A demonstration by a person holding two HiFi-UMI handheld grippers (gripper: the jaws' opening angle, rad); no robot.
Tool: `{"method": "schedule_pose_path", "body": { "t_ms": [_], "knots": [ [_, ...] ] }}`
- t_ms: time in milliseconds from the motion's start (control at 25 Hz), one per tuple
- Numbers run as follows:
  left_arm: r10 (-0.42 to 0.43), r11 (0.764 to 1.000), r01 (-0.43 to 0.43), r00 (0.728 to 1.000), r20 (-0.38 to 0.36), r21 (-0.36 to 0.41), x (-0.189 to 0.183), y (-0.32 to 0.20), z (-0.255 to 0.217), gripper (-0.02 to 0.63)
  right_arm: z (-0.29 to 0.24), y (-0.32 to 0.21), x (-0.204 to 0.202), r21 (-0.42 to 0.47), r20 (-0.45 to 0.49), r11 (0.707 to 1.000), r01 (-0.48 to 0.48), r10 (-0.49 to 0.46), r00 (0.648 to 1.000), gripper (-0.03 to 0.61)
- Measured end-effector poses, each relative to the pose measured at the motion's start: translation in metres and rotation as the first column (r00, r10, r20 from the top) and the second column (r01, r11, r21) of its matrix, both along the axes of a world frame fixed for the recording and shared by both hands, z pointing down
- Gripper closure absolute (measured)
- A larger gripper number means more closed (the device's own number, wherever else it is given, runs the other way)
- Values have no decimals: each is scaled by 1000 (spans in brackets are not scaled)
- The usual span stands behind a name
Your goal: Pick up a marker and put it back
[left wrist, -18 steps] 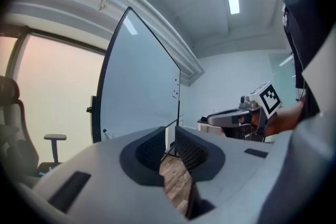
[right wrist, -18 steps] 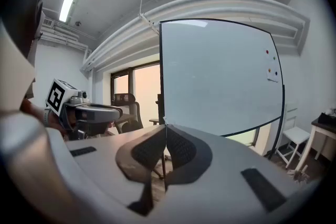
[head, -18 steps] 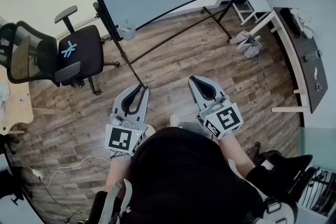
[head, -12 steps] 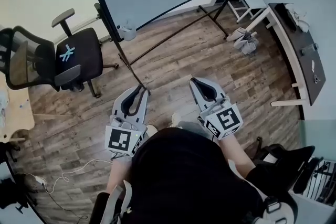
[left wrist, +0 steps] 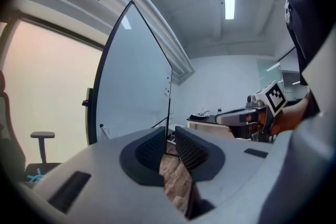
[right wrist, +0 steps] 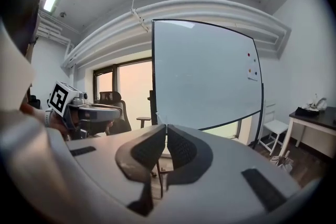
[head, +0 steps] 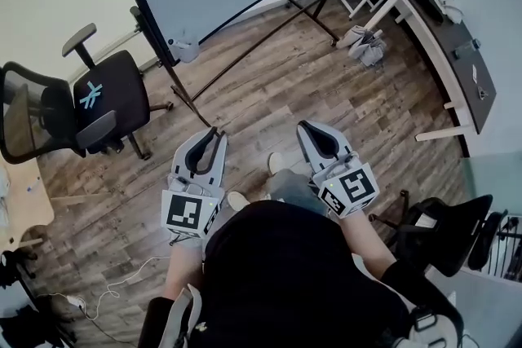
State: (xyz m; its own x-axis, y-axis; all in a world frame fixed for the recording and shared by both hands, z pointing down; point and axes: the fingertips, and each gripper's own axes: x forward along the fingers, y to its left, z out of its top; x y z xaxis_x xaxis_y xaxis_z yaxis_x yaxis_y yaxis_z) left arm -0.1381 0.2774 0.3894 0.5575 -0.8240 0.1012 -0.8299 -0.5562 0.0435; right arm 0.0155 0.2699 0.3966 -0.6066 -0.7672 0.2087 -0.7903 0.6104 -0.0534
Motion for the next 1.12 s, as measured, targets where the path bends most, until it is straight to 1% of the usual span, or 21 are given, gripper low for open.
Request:
{"method": "schedule_pose_path", "body": {
  "t_ms": [200,440,720,800,960,1120],
  "knots": [
    [40,999,-40,999,-6,-7,27,-23,9,563,8,-23,27,-13,8,999,-43,43,999,558],
    [31,999,-31,999,9,-20,69,-83,11,563,13,-81,73,-19,39,998,-54,55,998,558],
    [-20,998,22,999,30,-61,108,-169,17,563,18,-169,127,-35,66,999,-35,37,997,558],
    [-50,996,51,998,26,-72,115,-192,18,563,18,-192,137,-41,76,999,-20,23,997,558],
    [-120,989,121,993,20,-89,128,-236,20,563,18,-231,150,-52,89,998,35,-31,996,558],
    [-170,981,173,985,32,-91,146,-269,18,563,21,-265,160,-63,98,993,104,-98,990,558]
  ]
}}
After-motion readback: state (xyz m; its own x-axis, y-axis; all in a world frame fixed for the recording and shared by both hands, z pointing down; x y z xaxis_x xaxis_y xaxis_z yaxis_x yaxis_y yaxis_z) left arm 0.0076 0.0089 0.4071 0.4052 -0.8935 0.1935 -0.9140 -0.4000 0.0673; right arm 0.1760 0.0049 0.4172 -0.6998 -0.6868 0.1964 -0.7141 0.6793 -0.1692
